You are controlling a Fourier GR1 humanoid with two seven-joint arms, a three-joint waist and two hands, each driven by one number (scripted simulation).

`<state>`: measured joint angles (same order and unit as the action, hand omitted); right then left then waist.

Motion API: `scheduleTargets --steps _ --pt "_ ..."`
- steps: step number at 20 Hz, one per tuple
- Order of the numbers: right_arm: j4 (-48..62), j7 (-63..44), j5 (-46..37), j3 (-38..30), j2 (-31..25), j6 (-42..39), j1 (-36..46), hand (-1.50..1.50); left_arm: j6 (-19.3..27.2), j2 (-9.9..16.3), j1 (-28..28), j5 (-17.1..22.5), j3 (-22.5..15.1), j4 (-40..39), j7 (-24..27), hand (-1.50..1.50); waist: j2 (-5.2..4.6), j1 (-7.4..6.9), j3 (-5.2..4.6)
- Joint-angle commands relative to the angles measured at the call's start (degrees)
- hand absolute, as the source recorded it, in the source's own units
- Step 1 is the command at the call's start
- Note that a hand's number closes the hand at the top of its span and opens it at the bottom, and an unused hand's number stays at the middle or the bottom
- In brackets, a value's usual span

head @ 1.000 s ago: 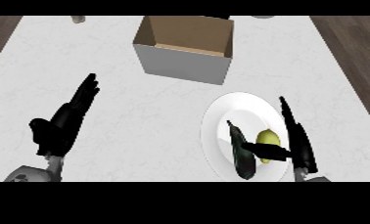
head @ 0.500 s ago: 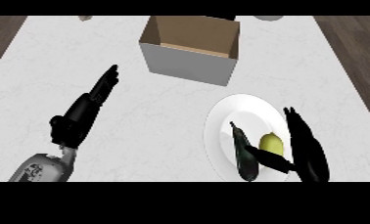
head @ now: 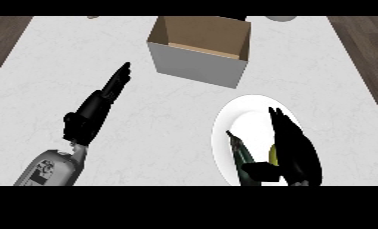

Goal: Pick the eggplant from the plate and place it in the cardboard box

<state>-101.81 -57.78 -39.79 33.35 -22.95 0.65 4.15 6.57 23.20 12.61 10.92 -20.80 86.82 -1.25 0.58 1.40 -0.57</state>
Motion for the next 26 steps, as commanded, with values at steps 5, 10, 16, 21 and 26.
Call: scheduleTargets --steps 5,10,16,21,26 --pt "-10.5 -26.1 3.7 0.6 10.6 -15.4 6.0 -1.50 -1.9 0.0 0.7 -0.4 0.9 -1.5 0.8 0.00 -0.37 -1.15 0.39" --pt "-4.1 -23.4 2.6 -3.7 13.4 -14.5 9.9 -1.50 -0.3 -4.3 3.1 -2.7 -0.8 -2.6 -1.2 0.00 -0.64 -1.40 0.50" --pt "3.2 -20.7 1.3 -5.5 16.2 -14.9 9.7 -1.50 -1.7 -3.1 4.2 -2.7 0.9 -1.4 -2.2 0.00 -0.71 -1.72 0.52" --pt "6.5 -19.6 -2.5 -3.2 18.3 -12.8 4.9 -1.50 -2.8 -3.0 0.5 -2.9 1.0 -0.9 -0.3 0.00 -0.57 -1.75 0.52" --pt "4.1 -10.8 -4.3 -7.1 14.5 -12.0 1.4 -1.50 -1.6 -4.4 -4.0 -6.5 0.7 2.5 0.7 0.00 -0.48 -1.55 0.56"
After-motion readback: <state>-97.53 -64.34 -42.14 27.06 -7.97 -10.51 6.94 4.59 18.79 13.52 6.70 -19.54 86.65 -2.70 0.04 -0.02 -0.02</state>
